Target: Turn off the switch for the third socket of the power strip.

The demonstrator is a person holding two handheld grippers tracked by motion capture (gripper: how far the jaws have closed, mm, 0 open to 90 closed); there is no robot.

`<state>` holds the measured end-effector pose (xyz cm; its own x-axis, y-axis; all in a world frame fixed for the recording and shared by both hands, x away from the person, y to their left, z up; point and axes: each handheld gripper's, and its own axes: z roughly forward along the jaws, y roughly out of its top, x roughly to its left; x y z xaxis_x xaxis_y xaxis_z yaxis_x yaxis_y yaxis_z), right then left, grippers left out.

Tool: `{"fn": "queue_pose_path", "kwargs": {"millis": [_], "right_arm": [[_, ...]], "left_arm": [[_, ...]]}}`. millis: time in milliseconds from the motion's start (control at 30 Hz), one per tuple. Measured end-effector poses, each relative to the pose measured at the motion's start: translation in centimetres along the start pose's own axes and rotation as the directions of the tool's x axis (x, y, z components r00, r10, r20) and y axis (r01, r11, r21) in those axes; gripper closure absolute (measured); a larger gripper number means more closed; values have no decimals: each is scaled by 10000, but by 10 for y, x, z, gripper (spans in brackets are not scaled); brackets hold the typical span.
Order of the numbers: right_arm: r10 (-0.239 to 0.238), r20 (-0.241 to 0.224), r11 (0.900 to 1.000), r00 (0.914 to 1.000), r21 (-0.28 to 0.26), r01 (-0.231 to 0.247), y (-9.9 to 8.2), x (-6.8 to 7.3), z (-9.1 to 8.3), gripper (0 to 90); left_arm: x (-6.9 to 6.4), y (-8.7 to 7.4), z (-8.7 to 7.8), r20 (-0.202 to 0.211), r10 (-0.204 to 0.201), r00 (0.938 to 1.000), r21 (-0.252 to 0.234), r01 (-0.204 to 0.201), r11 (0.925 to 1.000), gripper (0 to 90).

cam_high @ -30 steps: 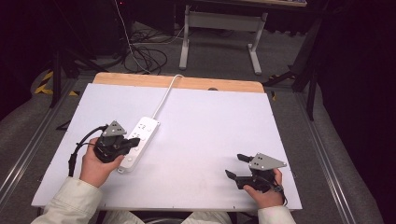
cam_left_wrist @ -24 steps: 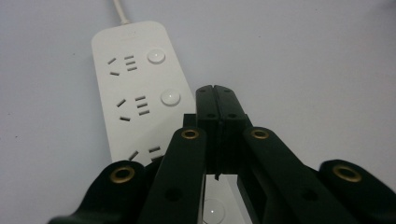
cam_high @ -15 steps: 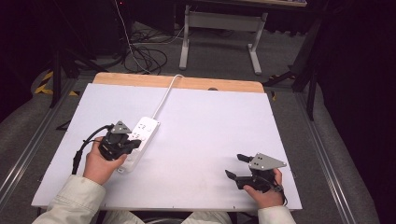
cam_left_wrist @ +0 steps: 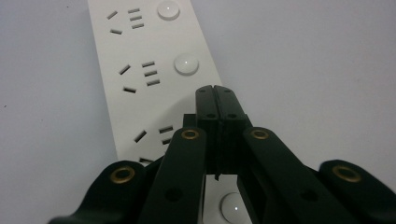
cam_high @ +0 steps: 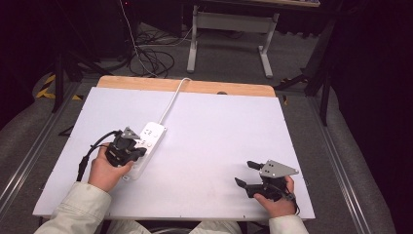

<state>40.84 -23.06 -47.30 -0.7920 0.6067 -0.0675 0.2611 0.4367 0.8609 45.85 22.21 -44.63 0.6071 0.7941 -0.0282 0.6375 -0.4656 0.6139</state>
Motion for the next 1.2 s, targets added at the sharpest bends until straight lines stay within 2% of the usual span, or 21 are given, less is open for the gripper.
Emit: {"fn": "queue_pose_path", "kwargs": {"millis": [667,967,1200], "right_arm": [[8,-5,10000,10000,23,-8,0,0,0,261],[29,-14,10000,10000,18,-29,0,1,0,261],[42,-32,10000,10000,33,-41,0,1,0,261]], "left_arm": [[-2,-1,3,-84,70,9999,43,-69,10000,900],[-7,-1,3,-468,400,9981,159,-393,9991,900],[-8,0,3,-521,336,9981,182,-327,9993,900]]}}
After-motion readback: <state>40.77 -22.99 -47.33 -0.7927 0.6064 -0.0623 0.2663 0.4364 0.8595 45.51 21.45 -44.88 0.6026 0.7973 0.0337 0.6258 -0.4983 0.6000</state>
